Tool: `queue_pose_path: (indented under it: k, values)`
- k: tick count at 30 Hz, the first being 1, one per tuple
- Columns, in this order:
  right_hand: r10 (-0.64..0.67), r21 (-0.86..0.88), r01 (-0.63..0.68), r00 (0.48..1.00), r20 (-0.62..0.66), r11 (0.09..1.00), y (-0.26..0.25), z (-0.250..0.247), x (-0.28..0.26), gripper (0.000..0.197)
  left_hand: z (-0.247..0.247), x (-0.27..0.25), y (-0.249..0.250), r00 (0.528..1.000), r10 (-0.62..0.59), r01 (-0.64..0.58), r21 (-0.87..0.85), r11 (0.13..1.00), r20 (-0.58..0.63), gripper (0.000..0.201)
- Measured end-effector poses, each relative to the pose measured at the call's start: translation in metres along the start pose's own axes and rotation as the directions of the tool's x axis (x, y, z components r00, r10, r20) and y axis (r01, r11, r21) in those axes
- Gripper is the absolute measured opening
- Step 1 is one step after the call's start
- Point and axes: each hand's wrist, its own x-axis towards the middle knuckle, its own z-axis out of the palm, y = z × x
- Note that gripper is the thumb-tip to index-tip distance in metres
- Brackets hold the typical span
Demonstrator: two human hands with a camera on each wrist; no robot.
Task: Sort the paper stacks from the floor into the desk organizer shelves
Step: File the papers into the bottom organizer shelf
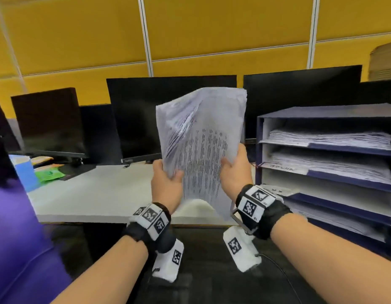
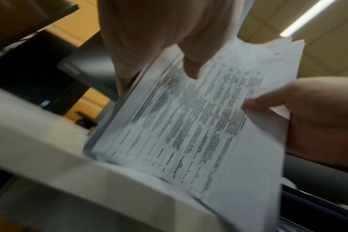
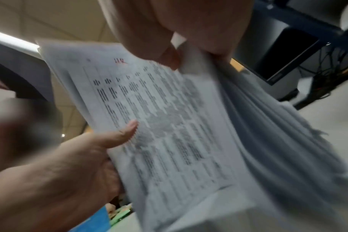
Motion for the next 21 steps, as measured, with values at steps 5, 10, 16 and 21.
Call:
queue_pose_path:
  k: [5, 10, 16, 21]
  values:
    - [0.088, 0.023, -0.089, 0.994, 0.068, 0.996, 0.045, 0.017, 0.028, 0.044, 0.002, 0.029, -0.029, 0.989, -0.110, 0.120, -0.099, 0.988, 0.101, 0.044]
    - [0.025, 0.057, -0.028, 0.998, 0.058, 0.998, 0.050, 0.017, 0.046, 0.053, -0.002, 0.062, -0.001, 0.999, 0.022, -0.029, -0.220, 0.975, -0.033, 0.060]
    - [-0.025, 0.079, 0.016, 0.993, 0.116, 0.997, 0.057, 0.015, 0.044, 0.046, 0.008, 0.068, -0.002, 0.991, 0.013, -0.043, -0.217, 0.975, -0.137, 0.029]
    - [-0.015, 0.069, 0.007, 0.993, 0.118, 0.998, 0.056, 0.017, 0.041, 0.041, 0.009, 0.068, -0.004, 0.988, -0.021, -0.015, -0.239, 0.971, -0.150, 0.028]
